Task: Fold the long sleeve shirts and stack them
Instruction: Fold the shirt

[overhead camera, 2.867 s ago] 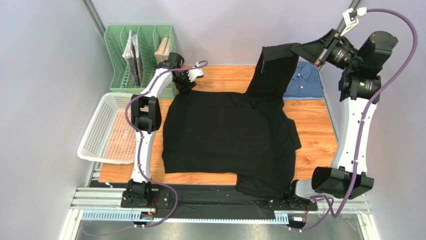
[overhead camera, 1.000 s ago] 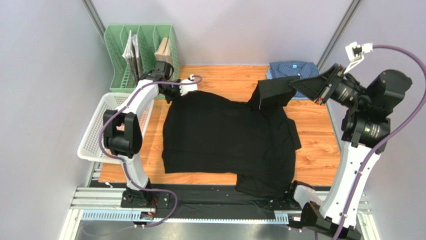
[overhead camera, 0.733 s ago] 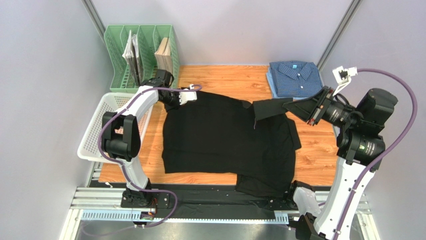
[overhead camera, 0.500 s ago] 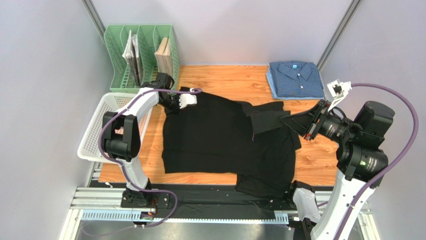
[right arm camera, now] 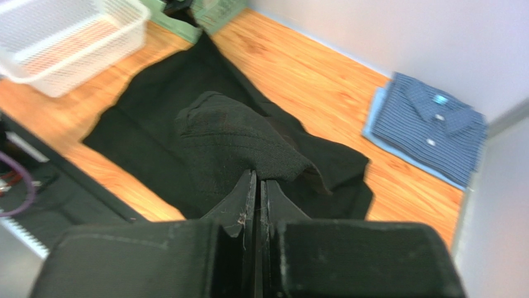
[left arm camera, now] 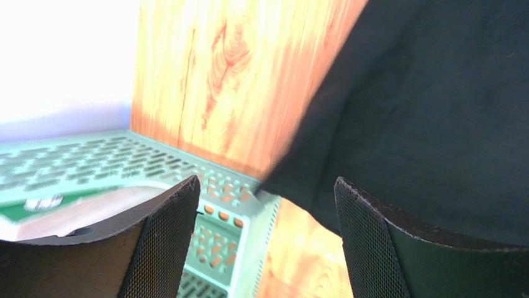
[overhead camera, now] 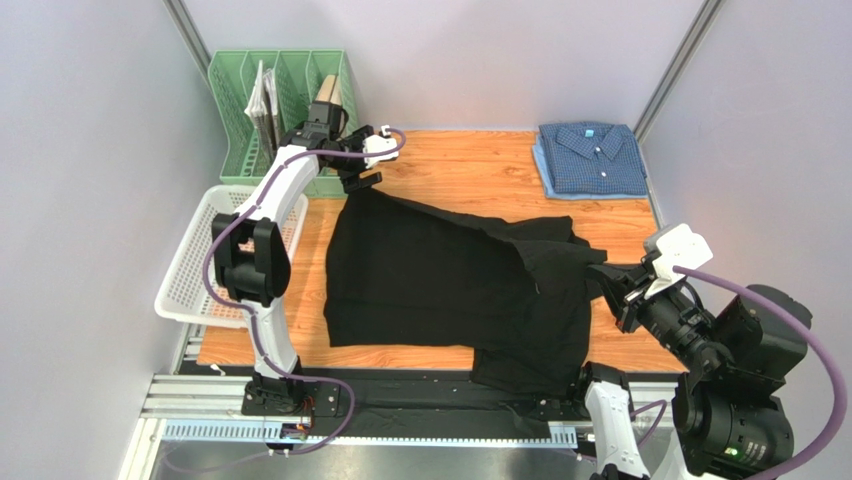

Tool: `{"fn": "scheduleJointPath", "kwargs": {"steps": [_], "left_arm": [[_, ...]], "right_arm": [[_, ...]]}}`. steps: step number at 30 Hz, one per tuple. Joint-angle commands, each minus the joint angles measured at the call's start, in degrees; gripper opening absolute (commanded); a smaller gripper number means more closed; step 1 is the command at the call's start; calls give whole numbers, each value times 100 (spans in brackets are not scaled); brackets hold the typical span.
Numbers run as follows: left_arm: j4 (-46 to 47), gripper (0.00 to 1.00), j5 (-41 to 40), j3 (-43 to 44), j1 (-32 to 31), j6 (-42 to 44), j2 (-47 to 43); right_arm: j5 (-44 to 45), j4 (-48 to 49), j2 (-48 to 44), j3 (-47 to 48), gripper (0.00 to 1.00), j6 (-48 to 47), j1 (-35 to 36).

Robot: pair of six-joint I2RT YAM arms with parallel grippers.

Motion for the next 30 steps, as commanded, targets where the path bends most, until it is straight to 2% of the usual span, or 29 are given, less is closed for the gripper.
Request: {"fn": "scheduleJointPath", "kwargs": {"steps": [1, 5, 8, 12, 19, 26, 28, 30], "left_arm": [[-284, 85, 58, 561, -99, 627, 623], [-767, 80, -30, 860, -178, 1039, 1080], [-1005, 79, -92, 799, -205, 1242, 1133], [-1331, 75, -214, 318, -240, 1585, 1055], [-1392, 68, -461, -352, -257, 1673, 984], [-121, 69, -496, -941, -257, 1278, 597], [31, 66, -610, -854, -257, 972, 684], [-231, 63, -663, -407, -222, 725, 834]], "right_arm": [[1095, -1793, -45, -208, 0, -321, 54], [1719, -1714, -45, -420, 0, -365, 54], [1826, -1688, -27, -464, 0, -383, 54], [1914, -1688, -44, -692, 0, -541, 54], [1747, -1477, 34, -1176, 0, -725, 54], [1598, -1161, 307, -956, 0, -427, 54], [1449, -968, 456, -746, 0, -129, 54], [1326, -810, 648, -605, 0, 99, 54]]}}
